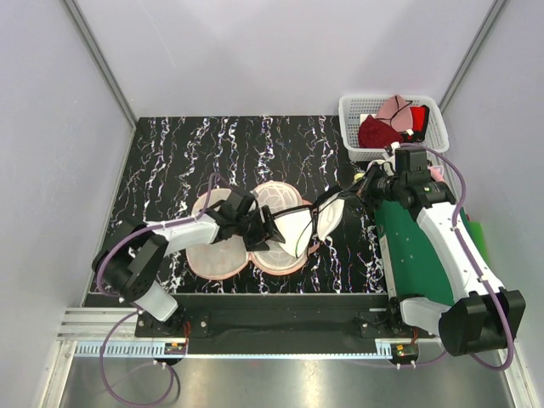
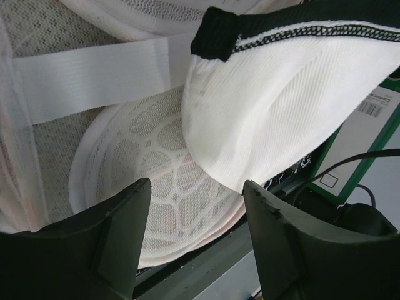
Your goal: Place the bra in the laundry bag and zip it closed
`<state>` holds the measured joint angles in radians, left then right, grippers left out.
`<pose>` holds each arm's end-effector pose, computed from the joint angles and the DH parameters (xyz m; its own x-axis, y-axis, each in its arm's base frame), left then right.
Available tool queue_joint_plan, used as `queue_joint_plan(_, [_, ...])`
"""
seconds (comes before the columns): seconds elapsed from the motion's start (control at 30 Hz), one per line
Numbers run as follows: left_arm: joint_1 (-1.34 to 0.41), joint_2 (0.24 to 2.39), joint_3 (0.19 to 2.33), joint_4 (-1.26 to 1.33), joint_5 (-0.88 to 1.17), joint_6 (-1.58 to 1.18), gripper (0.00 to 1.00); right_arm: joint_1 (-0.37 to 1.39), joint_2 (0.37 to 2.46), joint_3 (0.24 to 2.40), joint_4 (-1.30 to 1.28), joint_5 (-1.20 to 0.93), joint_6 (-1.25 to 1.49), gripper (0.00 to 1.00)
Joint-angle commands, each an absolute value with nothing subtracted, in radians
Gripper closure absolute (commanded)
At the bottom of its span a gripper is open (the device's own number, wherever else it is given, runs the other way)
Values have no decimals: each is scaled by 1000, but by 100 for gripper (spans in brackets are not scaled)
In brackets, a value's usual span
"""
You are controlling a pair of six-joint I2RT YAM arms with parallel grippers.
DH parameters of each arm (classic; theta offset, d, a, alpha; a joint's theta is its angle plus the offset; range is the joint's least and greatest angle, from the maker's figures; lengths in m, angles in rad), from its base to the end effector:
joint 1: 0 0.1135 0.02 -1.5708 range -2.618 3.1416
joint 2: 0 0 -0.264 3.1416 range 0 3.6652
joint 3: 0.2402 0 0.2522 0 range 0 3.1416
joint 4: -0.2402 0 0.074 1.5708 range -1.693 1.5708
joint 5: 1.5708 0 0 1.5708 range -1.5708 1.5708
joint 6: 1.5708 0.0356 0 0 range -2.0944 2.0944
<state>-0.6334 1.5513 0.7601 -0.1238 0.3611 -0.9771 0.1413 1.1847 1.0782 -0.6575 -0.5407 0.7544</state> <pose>0.2305 -0.1848 0.1604 -0.9603 -0.2569 -0.1090 -0.1226 0.7393 -0.6621 0.2410 0.0528 0.3194 -0.8338 0.4745 -0.2823 0.1130 0.6471 0.7540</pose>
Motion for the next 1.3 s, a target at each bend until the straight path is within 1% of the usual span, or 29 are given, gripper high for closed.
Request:
queue_joint_plan(0.0, [-643,1580,811,-75,350,-956,34,124,1175,1071,-667,-532,712,100])
queue_joint_plan(0.1, [-643,1608,827,-57,345,-943,29,118,1175,1065,-672,-534,700,100])
queue_joint_plan(0.2, [-643,1624,841,-32,339,-940,30,114,1175,1060,-676,-538,693,100])
queue_joint_plan(0.33, [-644,1641,860,-25,325,-937,34,115,1174,1046,-681,-549,684,100])
queue_joint_plan(0.37, [-643,1657,864,-25,324,-936,38,115,1172,1039,-683,-551,683,100])
queue_joint_plan(0.47, [-643,1680,887,-31,328,-936,46,114,1158,1028,-695,-546,675,100])
queue_joint_plan(0.57, [-644,1698,894,-31,328,-937,47,115,1144,1020,-706,-535,667,100])
queue_joint_plan(0.67, [-643,1698,897,-31,321,-930,56,115,1140,1014,-709,-535,669,100])
queue_joint_plan(0.8, [-643,1666,914,-93,267,-894,81,115,1129,1017,-725,-535,669,100])
queue_joint_plan(0.83, [-643,1640,937,-151,249,-859,93,115,1121,1019,-733,-528,669,100])
queue_joint_plan(0.87, [-643,1628,952,-193,226,-833,100,115,1117,1025,-745,-525,666,100])
queue_joint_plan(0.97, [-643,1585,1069,-385,105,-692,100,115,1101,1031,-802,-557,650,100])
queue_joint_plan(1.07, [-643,1549,1198,-543,34,-533,100,120,1083,1026,-859,-635,667,100])
queue_joint_plan(1.13, [-644,1551,1271,-651,3,-410,100,133,1054,997,-856,-681,731,100])
queue_joint_plan(1.2, [-643,1563,1353,-692,3,-324,100,165,1037,968,-797,-672,808,100])
queue_joint_plan(1.23, [-643,1572,1376,-727,3,-249,100,211,1028,925,-758,-666,906,100])
queue_joint_plan(1.27, [-641,1600,1423,-744,2,-211,100,248,1025,902,-665,-651,963,100])
